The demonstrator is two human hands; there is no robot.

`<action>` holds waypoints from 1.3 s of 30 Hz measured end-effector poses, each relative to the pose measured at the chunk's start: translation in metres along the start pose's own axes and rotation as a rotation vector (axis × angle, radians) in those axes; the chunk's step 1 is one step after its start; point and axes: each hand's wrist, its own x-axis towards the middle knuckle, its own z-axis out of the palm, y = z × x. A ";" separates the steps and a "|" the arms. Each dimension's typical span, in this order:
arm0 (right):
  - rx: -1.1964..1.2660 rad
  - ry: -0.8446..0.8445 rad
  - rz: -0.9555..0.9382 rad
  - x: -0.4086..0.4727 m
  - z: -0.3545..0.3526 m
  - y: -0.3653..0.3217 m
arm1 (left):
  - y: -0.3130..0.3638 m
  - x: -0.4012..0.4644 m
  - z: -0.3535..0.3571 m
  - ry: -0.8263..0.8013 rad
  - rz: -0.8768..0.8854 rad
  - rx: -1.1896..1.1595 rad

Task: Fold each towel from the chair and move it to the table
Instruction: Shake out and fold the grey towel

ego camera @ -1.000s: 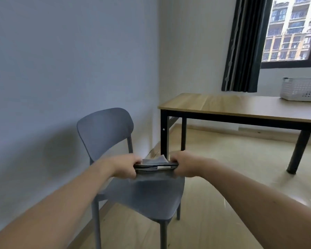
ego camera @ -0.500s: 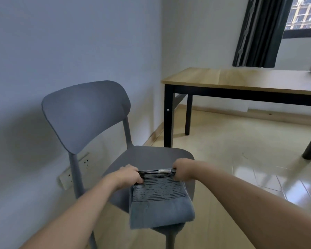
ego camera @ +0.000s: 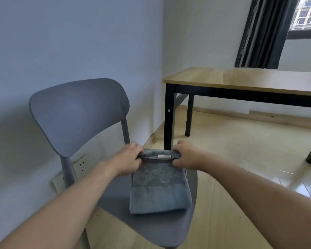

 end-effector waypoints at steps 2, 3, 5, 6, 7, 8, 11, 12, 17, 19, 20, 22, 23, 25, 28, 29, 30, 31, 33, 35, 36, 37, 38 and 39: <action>0.101 0.162 -0.053 -0.017 -0.021 -0.004 | 0.008 -0.016 -0.027 0.220 0.125 0.164; 0.124 0.217 -0.077 -0.028 -0.027 -0.007 | 0.012 -0.026 -0.036 0.338 0.205 0.242; 0.111 0.258 -0.098 -0.049 -0.029 -0.014 | 0.016 -0.045 -0.041 0.473 0.357 0.407; 0.088 0.253 -0.099 -0.059 -0.026 -0.018 | 0.016 -0.053 -0.037 0.505 0.407 0.473; 0.070 0.235 -0.101 -0.068 -0.021 -0.021 | 0.016 -0.061 -0.030 0.516 0.438 0.525; 0.065 0.210 -0.103 -0.076 -0.016 -0.024 | 0.016 -0.067 -0.022 0.513 0.447 0.558; 0.069 0.141 -0.134 -0.090 -0.003 -0.028 | 0.018 -0.081 -0.006 0.482 0.406 0.566; 0.051 0.124 -0.152 -0.091 0.000 -0.029 | 0.017 -0.083 -0.001 0.461 0.369 0.552; 0.017 0.024 -0.140 -0.087 0.010 -0.027 | 0.022 -0.084 0.012 0.258 0.199 0.435; 0.016 -0.032 -0.104 -0.085 0.014 -0.026 | 0.026 -0.083 0.014 0.122 0.175 0.370; 0.004 -0.050 -0.103 -0.083 0.015 -0.025 | 0.029 -0.082 0.014 0.063 0.169 0.330; -0.043 -0.071 -0.137 -0.081 0.014 -0.026 | 0.035 -0.079 0.012 -0.007 0.133 0.191; -0.064 -0.075 -0.151 -0.080 0.010 -0.027 | 0.037 -0.077 0.009 -0.025 0.097 0.102; -0.076 -0.068 -0.155 -0.077 -0.001 -0.028 | 0.041 -0.071 0.000 -0.060 0.017 -0.051; -0.024 -0.047 -0.139 -0.075 -0.021 -0.029 | 0.040 -0.066 -0.012 -0.091 -0.050 -0.110; -0.007 -0.045 -0.125 -0.075 -0.027 -0.030 | 0.041 -0.064 -0.016 -0.082 -0.064 -0.121; 0.008 -0.046 -0.111 -0.073 -0.032 -0.030 | 0.043 -0.062 -0.020 -0.063 -0.068 -0.135; 0.021 -0.035 -0.106 -0.072 -0.038 -0.031 | 0.046 -0.059 -0.025 -0.038 -0.064 -0.128; 0.053 0.060 -0.120 -0.069 -0.052 -0.034 | 0.051 -0.048 -0.039 0.080 -0.024 0.041; 0.143 0.218 -0.134 -0.066 -0.068 -0.036 | 0.057 -0.039 -0.054 0.351 0.080 0.261; 0.164 0.303 -0.137 -0.065 -0.074 -0.036 | 0.059 -0.037 -0.061 0.498 0.144 0.358; 0.145 0.380 -0.140 -0.065 -0.078 -0.037 | 0.061 -0.037 -0.067 0.600 0.188 0.430; 0.088 0.434 -0.152 -0.066 -0.078 -0.037 | 0.062 -0.039 -0.069 0.665 0.223 0.462; 0.008 0.468 -0.175 -0.069 -0.073 -0.036 | 0.060 -0.043 -0.067 0.684 0.246 0.474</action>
